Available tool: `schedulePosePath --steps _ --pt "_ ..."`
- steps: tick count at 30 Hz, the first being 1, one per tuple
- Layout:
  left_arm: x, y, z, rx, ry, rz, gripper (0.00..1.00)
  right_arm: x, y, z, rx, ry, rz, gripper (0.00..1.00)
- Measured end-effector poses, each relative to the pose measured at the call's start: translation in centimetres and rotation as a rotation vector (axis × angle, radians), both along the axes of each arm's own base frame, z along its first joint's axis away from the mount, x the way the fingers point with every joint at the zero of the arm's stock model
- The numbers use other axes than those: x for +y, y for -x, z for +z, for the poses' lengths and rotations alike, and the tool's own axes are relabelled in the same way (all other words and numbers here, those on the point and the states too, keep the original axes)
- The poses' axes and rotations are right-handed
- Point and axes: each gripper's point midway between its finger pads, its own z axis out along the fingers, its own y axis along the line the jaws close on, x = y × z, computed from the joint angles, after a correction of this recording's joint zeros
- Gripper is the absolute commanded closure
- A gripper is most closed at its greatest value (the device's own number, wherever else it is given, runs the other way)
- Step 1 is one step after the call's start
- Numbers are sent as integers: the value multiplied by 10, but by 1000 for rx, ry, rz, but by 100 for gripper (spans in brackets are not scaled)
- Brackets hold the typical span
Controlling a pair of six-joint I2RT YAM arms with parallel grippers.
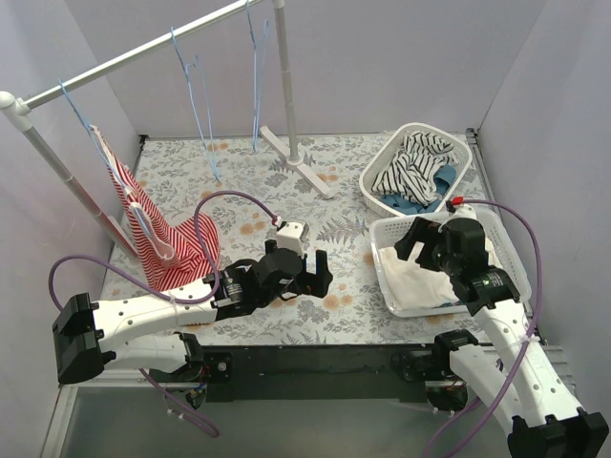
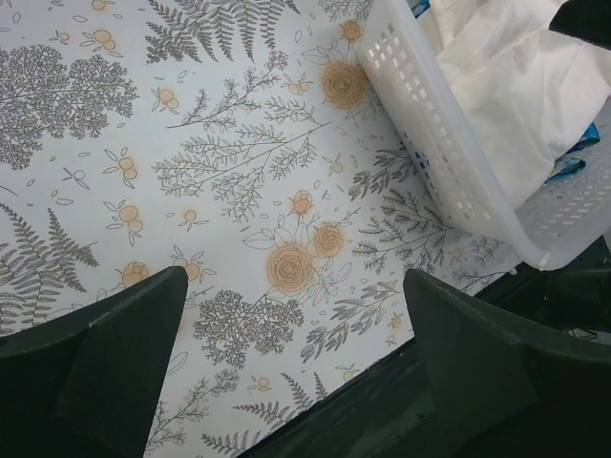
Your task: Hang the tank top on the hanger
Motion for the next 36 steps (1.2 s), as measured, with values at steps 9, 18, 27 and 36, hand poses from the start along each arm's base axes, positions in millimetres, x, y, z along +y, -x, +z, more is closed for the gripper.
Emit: schedulePosePath --steps 9,18,27,36 --pt "-1 0 1 -4 3 -3 2 -27 2 -34 143 104 -152 5" --pt "-4 -2 -12 11 -39 -5 2 -31 -8 -54 212 116 -227 24" --pt "-2 -1 -15 23 -56 -1 2 -34 -3 -86 275 127 -259 57" --pt "1 -2 -16 25 -68 10 2 -35 -4 -82 256 125 -260 48"
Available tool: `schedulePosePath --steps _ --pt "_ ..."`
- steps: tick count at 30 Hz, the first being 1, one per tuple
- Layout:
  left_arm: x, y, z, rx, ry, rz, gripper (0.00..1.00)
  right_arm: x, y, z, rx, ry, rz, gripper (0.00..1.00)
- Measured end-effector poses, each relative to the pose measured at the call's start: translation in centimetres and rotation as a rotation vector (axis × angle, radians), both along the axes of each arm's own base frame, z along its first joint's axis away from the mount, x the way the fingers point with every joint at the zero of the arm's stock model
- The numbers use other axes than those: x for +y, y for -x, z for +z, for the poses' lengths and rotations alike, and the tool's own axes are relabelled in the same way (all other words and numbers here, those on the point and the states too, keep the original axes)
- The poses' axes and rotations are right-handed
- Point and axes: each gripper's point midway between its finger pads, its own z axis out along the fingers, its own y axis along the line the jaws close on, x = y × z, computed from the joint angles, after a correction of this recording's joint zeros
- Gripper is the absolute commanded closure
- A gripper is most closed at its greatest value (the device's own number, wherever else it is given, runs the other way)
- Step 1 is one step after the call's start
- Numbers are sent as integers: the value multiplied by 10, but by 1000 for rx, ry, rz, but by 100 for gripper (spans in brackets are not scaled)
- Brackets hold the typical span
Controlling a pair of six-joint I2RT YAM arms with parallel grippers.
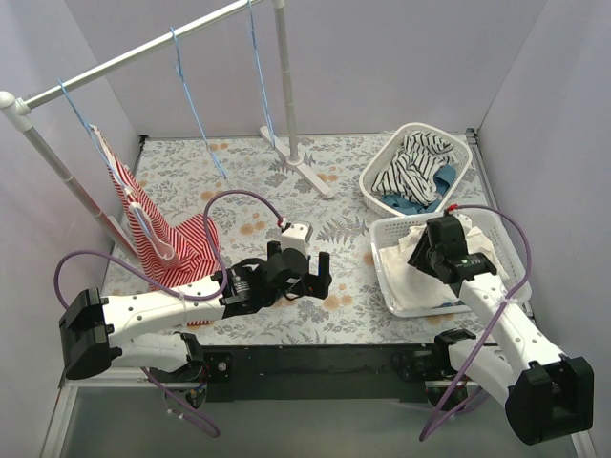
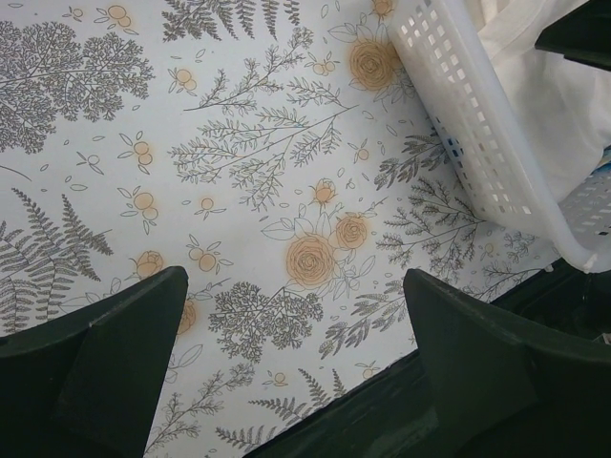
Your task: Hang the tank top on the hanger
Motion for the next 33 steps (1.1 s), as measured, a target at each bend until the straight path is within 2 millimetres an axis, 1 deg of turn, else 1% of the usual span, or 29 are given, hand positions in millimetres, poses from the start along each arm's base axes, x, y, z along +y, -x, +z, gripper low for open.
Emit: schedulePosePath --steps 1,2,3,4,5,6,7,8,9,10,11,12,13,14,15,16,18,19,21,22,23,24,25,27,28,30,33 --pt "1 0 0 0 -3 1 2 0 -1 5 -8 1 4 43" --pt "1 0 0 -1 -3 3 2 1 -5 15 -26 -1 9 41" --pt "1 0 0 -1 -5 4 2 3 -11 26 -50 -4 13 34" --pt "1 -1 0 -2 -7 6 2 4 -17 40 -81 -5 22 31" --pt "1 -1 1 -3 -5 6 2 6 -25 55 -110 -5 26 31" --pt "1 -1 2 -4 -4 6 2 8 -39 79 -156 2 36 31" --pt "0 -2 3 -5 -3 6 2 9 -51 94 -190 7 40 30" --pt "-1 -2 4 -7 -4 5 2 10 -63 104 -192 25 47 29" --pt "-4 -3 6 -8 -2 4 2 12 -85 121 -229 39 55 29" --pt "-5 -4 6 -8 -7 3 2 14 -106 129 -239 52 62 29" --pt "-8 -5 8 -7 -12 3 2 16 -127 131 -239 68 73 29" --pt "-10 -6 9 -6 -17 3 2 15 -145 127 -214 118 111 29" --pt "-11 -7 9 -2 -33 5 2 15 -179 94 -144 130 106 29" --pt "-10 -7 9 0 -38 5 2 11 -180 81 -95 146 110 29" --pt "-9 -7 7 2 -44 8 2 9 -187 76 -66 162 112 29" --pt "-8 -7 6 6 -50 8 2 8 -208 70 -64 174 113 30" --pt "-7 -6 4 10 -58 10 2 4 -229 55 -51 193 111 35" --pt "-6 -6 4 12 -60 10 2 2 -233 44 -30 203 112 37" --pt "-5 -5 3 16 -63 13 2 -4 -233 21 28 221 115 38" --pt "-4 -5 2 17 -67 15 2 -6 -231 12 54 232 119 48" --pt "-3 -5 1 19 -71 17 2 -9 -231 7 71 239 119 56" --pt "-2 -5 1 21 -75 19 2 -11 -232 5 82 246 121 62" --pt "-2 -5 0 21 -78 21 2 -13 -233 5 84 248 122 74" --pt "0 -5 -1 23 -83 26 2 -14 -241 13 66 243 128 85" --pt "1 -5 -1 23 -86 28 2 -14 -245 19 52 238 127 93" --pt "1 -5 -1 22 -90 31 2 -12 -252 32 18 224 129 99" --pt "3 -6 -2 20 -95 35 2 -10 -254 53 -17 207 134 99"
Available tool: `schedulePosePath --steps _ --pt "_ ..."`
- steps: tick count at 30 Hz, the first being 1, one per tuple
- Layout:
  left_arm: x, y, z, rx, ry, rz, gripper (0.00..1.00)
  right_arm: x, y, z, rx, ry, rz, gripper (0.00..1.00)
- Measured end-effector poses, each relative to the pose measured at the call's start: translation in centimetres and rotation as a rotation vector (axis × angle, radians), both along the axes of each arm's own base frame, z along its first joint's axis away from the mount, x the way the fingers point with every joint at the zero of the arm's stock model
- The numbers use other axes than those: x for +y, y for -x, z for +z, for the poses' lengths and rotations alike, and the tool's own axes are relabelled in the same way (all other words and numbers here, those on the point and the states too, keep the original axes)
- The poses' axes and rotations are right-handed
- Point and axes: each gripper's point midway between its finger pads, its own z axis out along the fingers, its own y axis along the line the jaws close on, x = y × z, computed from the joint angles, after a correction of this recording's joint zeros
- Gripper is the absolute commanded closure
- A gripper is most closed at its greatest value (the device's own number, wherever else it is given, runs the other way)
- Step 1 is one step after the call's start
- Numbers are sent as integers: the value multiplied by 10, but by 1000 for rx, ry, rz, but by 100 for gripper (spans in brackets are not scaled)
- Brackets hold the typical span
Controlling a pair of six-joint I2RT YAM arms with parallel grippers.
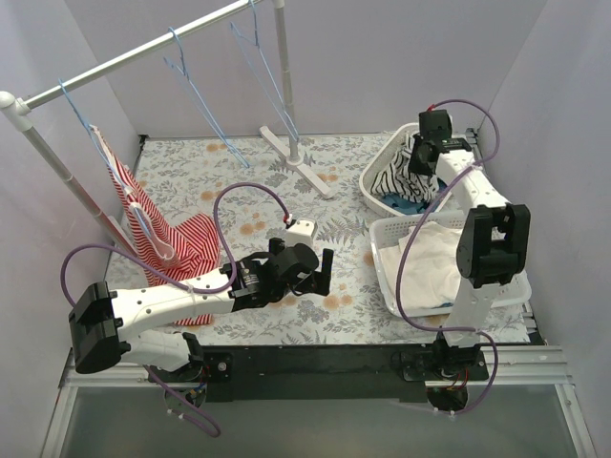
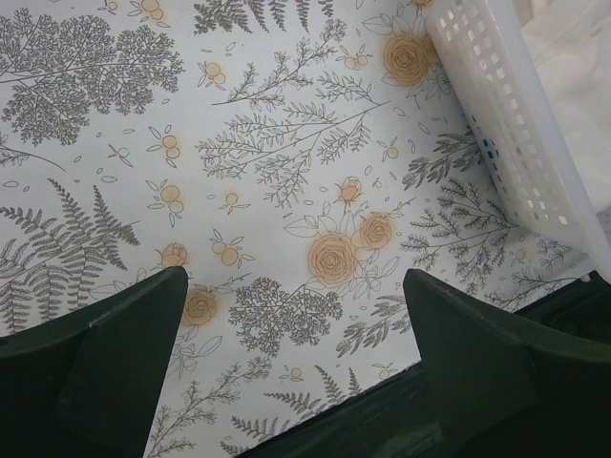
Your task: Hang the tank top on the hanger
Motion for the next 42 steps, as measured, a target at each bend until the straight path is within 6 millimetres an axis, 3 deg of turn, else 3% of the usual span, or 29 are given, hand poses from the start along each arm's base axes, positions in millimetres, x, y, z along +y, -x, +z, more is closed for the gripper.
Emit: schedulePosePath --steps 5,12,16,18,22,29,33,35,38,40,42 --pt "3 -1 0 -4 -10 10 2 2 0 65 -106 -27 12 99" --pt "3 -8 14 -32 3 47 2 9 8 206 -393 -90 51 99" --pt "4 -9 20 -42 18 55 2 15 10 274 -546 -127 82 99" --pt "4 -10 22 -46 23 58 2 16 13 305 -619 -139 92 99" --pt "1 -12 32 -58 40 64 2 23 18 346 -723 -176 127 99" --pt "8 -15 49 -90 70 91 2 48 34 379 -801 -306 226 99" --pt "18 -14 69 -117 112 104 2 68 67 385 -802 -366 286 99" --pt "22 -12 84 -135 148 106 2 87 95 386 -803 -394 339 99" --pt "30 -9 108 -162 212 108 2 131 143 381 -790 -446 454 99" --pt "36 -7 123 -178 255 109 2 160 170 369 -763 -477 526 99" --pt "43 -4 134 -190 288 109 2 193 191 339 -712 -513 592 99"
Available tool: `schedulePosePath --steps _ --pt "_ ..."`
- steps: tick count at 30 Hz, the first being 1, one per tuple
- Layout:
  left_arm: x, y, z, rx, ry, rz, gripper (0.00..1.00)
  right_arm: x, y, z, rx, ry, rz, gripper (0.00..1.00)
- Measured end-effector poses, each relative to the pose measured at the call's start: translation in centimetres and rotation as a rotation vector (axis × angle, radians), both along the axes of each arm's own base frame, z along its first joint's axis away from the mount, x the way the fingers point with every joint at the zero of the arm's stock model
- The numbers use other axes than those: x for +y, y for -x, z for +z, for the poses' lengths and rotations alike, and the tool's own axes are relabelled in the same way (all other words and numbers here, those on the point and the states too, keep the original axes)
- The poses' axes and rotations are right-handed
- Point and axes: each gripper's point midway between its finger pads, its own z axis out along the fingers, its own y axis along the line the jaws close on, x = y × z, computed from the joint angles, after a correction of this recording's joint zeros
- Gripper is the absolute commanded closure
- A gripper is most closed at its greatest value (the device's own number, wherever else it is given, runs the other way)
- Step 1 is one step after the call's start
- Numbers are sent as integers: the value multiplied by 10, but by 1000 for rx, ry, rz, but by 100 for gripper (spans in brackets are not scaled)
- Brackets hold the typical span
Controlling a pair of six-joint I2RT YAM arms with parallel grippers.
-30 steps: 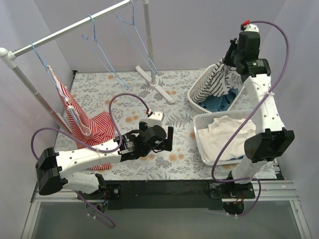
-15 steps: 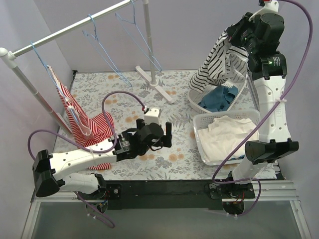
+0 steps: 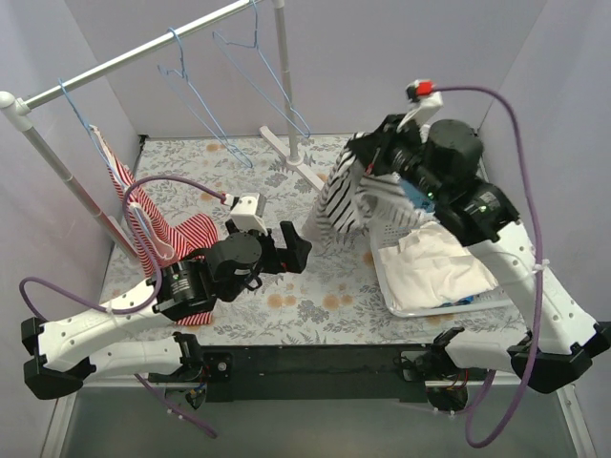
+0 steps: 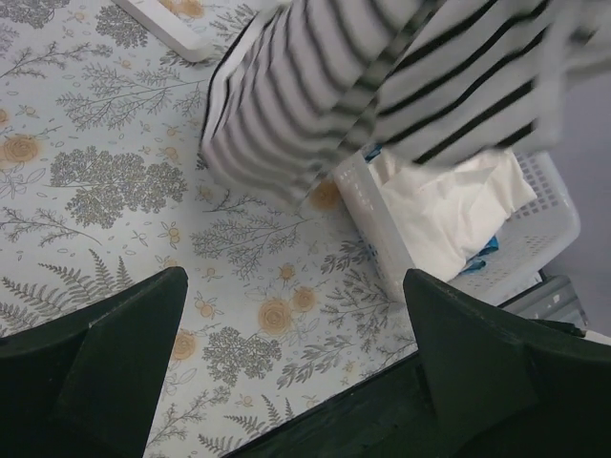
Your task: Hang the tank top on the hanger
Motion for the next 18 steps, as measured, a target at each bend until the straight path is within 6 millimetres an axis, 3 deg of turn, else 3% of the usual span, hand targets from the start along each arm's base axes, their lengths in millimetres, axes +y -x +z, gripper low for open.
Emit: schedulePosePath --steps 3,6,7,10,12,14,15,16,18 --pt "10 5 12 -12 39 -3 2 37 9 -68 114 59 58 98" --pt "17 10 19 -14 67 -9 2 82 -1 -145 264 170 118 67" --pt "19 12 19 -12 75 -12 2 97 -5 -174 319 213 142 51" --pt "21 16 11 7 71 -19 2 118 -7 -244 454 314 193 34" --pt "20 18 -3 30 46 -29 2 113 1 -273 511 365 206 33" --pt "17 19 -24 64 2 -38 3 106 6 -277 516 382 203 35" --pt "14 20 -40 90 -37 -43 9 101 8 -275 506 383 193 39" --pt "7 21 -76 152 -134 -55 13 88 15 -255 458 358 175 40" --pt "4 21 -98 187 -196 -53 17 75 22 -244 408 320 151 43"
